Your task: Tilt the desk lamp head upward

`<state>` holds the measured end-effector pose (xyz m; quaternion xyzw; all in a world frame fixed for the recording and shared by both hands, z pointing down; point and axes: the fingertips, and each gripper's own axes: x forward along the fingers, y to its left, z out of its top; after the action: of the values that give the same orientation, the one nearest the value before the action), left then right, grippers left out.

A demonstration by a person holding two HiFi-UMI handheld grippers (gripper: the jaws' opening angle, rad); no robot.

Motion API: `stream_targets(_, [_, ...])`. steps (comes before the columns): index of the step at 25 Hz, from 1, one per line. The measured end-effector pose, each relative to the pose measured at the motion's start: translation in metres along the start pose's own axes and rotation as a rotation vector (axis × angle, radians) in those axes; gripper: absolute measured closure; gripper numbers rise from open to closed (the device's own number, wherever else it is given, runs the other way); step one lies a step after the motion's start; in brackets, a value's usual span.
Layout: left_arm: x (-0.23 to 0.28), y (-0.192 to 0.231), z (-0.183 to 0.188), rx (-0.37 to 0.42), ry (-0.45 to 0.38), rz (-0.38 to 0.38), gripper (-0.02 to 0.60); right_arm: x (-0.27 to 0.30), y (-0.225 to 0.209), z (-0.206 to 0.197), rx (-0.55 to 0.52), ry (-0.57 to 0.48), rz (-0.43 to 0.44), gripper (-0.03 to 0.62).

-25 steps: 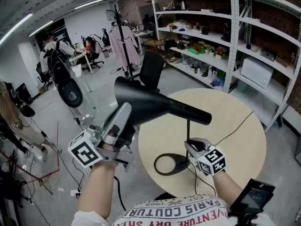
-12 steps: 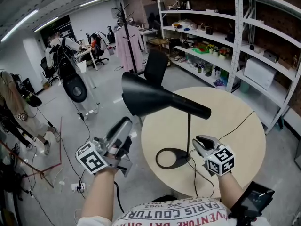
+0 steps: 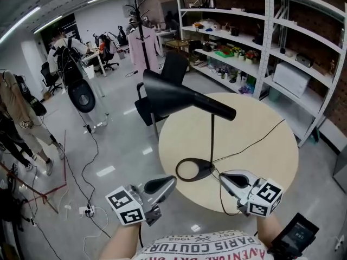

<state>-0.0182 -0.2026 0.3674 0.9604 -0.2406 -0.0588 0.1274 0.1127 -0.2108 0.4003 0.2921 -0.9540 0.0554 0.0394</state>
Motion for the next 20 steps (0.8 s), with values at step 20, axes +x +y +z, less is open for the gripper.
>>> stream_targets(20, [-0.146,-0.166,-0.066,0.037,0.183,-0.21,0.581,-0.026,0.26,-0.024,0.058,-0.038,-0.093,0.588])
